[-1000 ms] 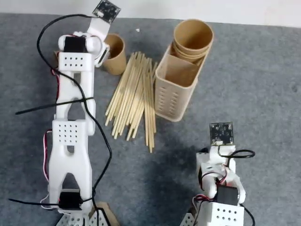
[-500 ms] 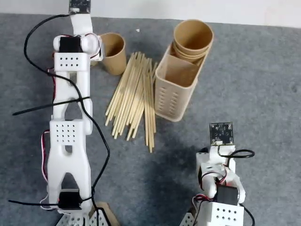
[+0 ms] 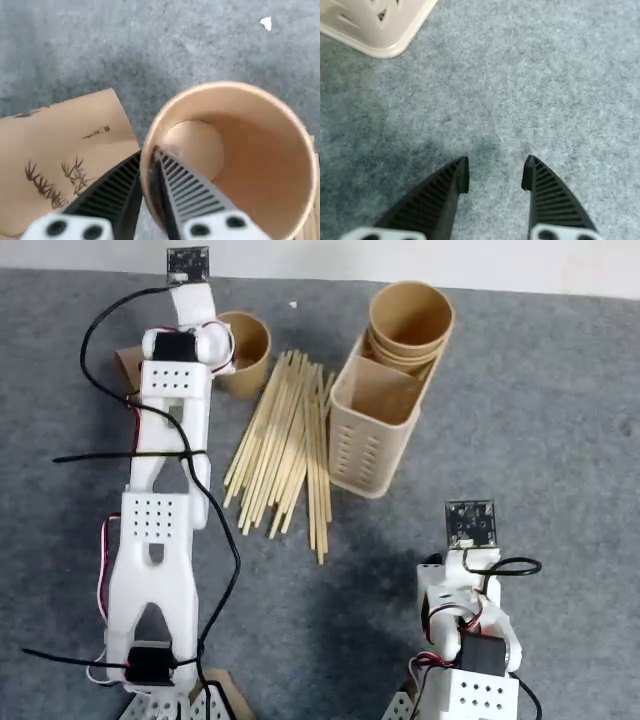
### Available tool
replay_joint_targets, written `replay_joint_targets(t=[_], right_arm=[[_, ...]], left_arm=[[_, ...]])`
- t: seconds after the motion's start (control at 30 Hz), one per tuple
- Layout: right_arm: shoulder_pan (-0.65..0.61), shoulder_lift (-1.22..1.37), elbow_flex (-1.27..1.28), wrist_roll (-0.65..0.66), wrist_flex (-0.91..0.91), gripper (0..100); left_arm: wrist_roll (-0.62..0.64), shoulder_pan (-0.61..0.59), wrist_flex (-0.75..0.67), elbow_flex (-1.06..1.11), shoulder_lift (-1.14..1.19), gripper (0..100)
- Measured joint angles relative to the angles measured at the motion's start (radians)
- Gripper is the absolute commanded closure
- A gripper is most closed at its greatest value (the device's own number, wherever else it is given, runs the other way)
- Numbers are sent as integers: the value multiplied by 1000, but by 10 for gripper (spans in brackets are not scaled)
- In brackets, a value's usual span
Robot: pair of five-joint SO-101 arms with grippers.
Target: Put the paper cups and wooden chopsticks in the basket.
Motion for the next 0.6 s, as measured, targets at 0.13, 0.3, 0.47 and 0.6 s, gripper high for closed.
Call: replay_joint_targets(t=[0.13,0.3,0.47,0.6], right_arm=[[0,0,0,0,0,818],[0,0,0,0,0,818],[0,0,0,0,0,818],[0,0,0,0,0,818]], left_arm=[[-3,-2,-3,-57,2,994],[-20,12,103,-233,-110,994],[-26,127,212,-239,-394,994],[-44,278,204,-176,-617,994]])
